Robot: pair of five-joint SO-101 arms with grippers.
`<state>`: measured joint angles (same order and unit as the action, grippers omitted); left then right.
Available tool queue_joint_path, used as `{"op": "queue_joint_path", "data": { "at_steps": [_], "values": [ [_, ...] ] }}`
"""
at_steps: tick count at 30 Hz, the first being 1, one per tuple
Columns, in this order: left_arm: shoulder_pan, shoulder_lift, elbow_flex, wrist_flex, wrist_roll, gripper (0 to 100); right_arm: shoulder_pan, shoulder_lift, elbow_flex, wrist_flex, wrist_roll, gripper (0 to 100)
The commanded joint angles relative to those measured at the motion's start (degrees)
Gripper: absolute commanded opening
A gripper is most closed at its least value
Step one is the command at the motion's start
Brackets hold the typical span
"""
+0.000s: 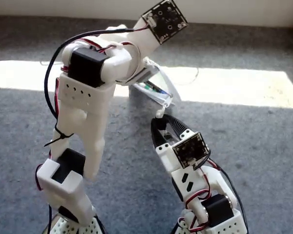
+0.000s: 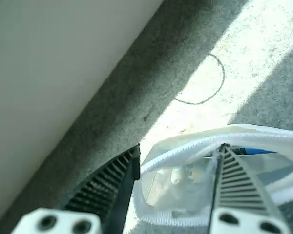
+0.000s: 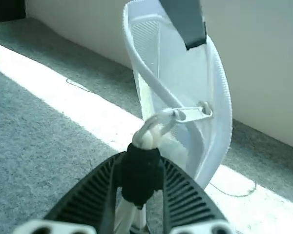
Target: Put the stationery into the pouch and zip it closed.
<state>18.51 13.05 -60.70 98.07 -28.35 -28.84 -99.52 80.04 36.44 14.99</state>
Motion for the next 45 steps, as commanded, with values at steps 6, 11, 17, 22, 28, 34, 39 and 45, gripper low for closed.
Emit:
{"op": "queue_joint_path", "data": {
  "at_steps": [6,11,17,22,28,34,39,45],
  "values": [
    [-7.16,-1.19,-4.79,1.23,4.4,24,0.4,-0.48,-0.57,-4.35,-4.4,0.5],
    [-11.65,-1.27,-4.79,2.81,4.4,24,0.4,-0.4,-0.57,-5.85,-4.84,0.5],
    [-15.87,-1.45,-3.91,3.34,4.75,24,0.31,-0.4,-0.57,-6.2,-4.84,0.5],
    [-16.48,-10.15,7.69,3.34,6.15,24,0.22,-0.4,-0.57,-9.19,-4.57,0.5],
    [-11.74,-30.81,32.31,2.9,6.07,24,0.13,-0.4,-0.57,-11.65,-4.48,0.5],
    [-10.07,-47.96,54.46,2.81,6.07,24,0.13,-0.4,-0.66,-11.65,-4.84,0.5],
    [-10.07,-58.15,68.79,2.73,6.07,25,0.13,-0.4,-0.66,-11.65,-4.92,0.5],
    [-9.98,-66.33,87.25,-5.45,10.29,25,0.13,-0.4,-1.1,-11.65,-7.38,0.5]
  ]
}}
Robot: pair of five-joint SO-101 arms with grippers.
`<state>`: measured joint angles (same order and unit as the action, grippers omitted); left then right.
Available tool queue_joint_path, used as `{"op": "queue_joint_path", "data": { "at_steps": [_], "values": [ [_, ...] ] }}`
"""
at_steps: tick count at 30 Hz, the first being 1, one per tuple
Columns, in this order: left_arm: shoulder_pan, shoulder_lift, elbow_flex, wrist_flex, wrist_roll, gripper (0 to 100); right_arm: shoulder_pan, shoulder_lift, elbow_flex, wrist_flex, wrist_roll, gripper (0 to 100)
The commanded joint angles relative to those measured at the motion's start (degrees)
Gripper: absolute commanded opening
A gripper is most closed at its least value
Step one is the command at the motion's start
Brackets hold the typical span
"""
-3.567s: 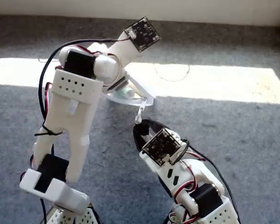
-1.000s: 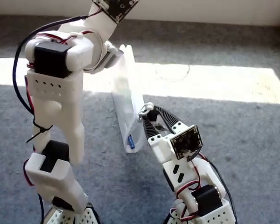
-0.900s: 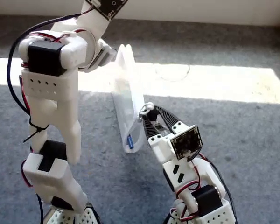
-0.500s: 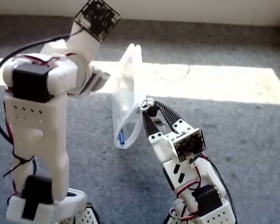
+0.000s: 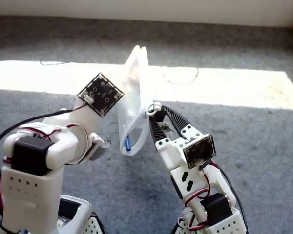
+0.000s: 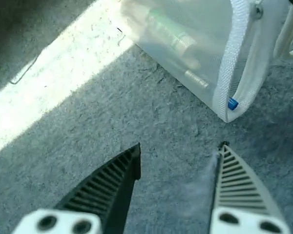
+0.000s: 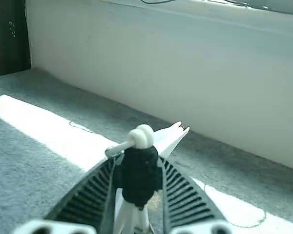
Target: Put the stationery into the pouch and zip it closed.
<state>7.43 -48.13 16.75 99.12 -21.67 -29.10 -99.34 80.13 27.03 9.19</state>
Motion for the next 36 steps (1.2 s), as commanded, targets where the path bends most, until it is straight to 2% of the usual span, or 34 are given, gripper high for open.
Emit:
{"op": "queue_joint_path", "data": {
  "at_steps": [1,9,16,20,23,33,36],
  "values": [
    [1.1,-6.29,12.44,-8.18,4.22,25,0.4,-0.57,-1.27,-2.24,-1.58,0.5],
    [8.13,-16.48,24.31,-13.36,9.49,25,0.4,-0.57,-1.27,-3.56,-1.85,0.5],
    [8.13,-17.27,39.25,-29.98,9.49,25,0.4,-0.57,-1.27,-4.18,-1.85,0.5],
    [8.04,-17.27,44.0,-35.6,9.93,25,0.4,-0.57,-0.92,-4.18,-1.85,0.5],
    [7.96,-17.27,46.11,-39.82,14.51,25,0.4,-0.57,-0.75,-4.18,-1.85,0.5],
    [-3.03,-17.27,49.27,-46.42,15.56,24,0.4,-0.57,-0.75,-4.0,-1.85,0.5],
    [-5.93,-17.27,49.36,-47.91,15.56,19,0.4,-0.57,-0.75,-4.0,-1.85,0.5]
  ]
}}
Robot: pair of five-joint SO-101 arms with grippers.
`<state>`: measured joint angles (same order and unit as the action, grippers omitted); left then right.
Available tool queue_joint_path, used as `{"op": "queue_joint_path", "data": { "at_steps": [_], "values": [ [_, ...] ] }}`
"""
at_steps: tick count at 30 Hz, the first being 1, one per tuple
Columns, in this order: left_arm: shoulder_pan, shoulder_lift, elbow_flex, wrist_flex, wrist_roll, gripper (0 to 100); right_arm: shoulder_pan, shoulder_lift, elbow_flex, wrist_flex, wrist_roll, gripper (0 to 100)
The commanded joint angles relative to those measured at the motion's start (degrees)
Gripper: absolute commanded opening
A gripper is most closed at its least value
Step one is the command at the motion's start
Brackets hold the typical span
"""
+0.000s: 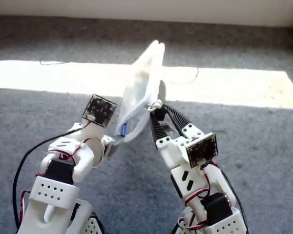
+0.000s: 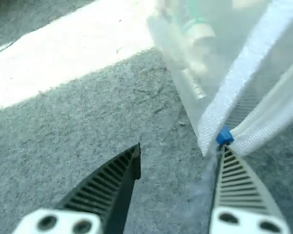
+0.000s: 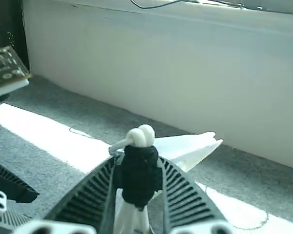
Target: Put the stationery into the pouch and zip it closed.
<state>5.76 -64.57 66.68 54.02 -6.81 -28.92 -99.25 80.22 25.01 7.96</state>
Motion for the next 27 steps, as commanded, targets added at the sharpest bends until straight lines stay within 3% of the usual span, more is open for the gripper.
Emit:
{"op": "queue_joint_path", "data": {
  "at_steps": [1,13,27],
  "values": [
    [-4.7,-0.84,-0.75,-3.25,0.7,18,0.22,-0.66,-0.84,-1.98,-0.62,0.5],
    [-4.7,-0.84,-0.92,-11.69,0.7,10,0.22,-0.84,-1.27,3.03,-0.18,0.5],
    [-1.36,-0.66,-0.4,-11.78,4.22,22,0.22,-1.1,-1.1,3.03,-0.09,0.5]
  ]
}}
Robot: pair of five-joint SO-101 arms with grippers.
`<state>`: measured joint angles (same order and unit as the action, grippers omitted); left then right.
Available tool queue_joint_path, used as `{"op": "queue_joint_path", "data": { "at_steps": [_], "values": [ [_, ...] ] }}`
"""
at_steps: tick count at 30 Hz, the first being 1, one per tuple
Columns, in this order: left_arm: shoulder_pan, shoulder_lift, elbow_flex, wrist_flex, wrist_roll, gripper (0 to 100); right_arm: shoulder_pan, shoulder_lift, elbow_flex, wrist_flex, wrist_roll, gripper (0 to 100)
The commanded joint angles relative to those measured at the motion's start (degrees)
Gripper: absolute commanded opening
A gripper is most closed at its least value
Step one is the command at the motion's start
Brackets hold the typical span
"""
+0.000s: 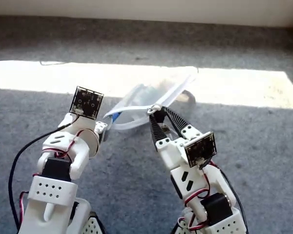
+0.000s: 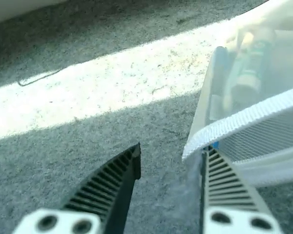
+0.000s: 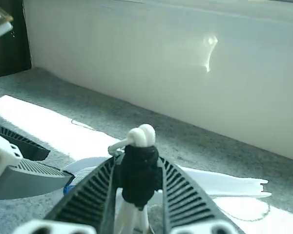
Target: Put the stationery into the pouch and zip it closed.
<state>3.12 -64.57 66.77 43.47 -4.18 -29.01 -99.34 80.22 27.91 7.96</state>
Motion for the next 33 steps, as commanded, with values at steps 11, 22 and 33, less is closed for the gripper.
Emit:
{"op": "queue_joint_path", "data": {
  "at_steps": [11,22,33],
  "values": [
    [1.27,-0.66,6.37,-8.09,1.41,22,0.22,-1.19,-1.27,0.13,-0.09,0.5],
    [1.63,-0.84,4.26,-9.58,1.41,5,0.22,-1.19,-1.27,0.22,-0.09,0.5],
    [1.54,-0.84,-11.65,-6.95,1.41,1,0.22,-1.27,-1.45,6.99,3.96,0.5]
  ]
}}
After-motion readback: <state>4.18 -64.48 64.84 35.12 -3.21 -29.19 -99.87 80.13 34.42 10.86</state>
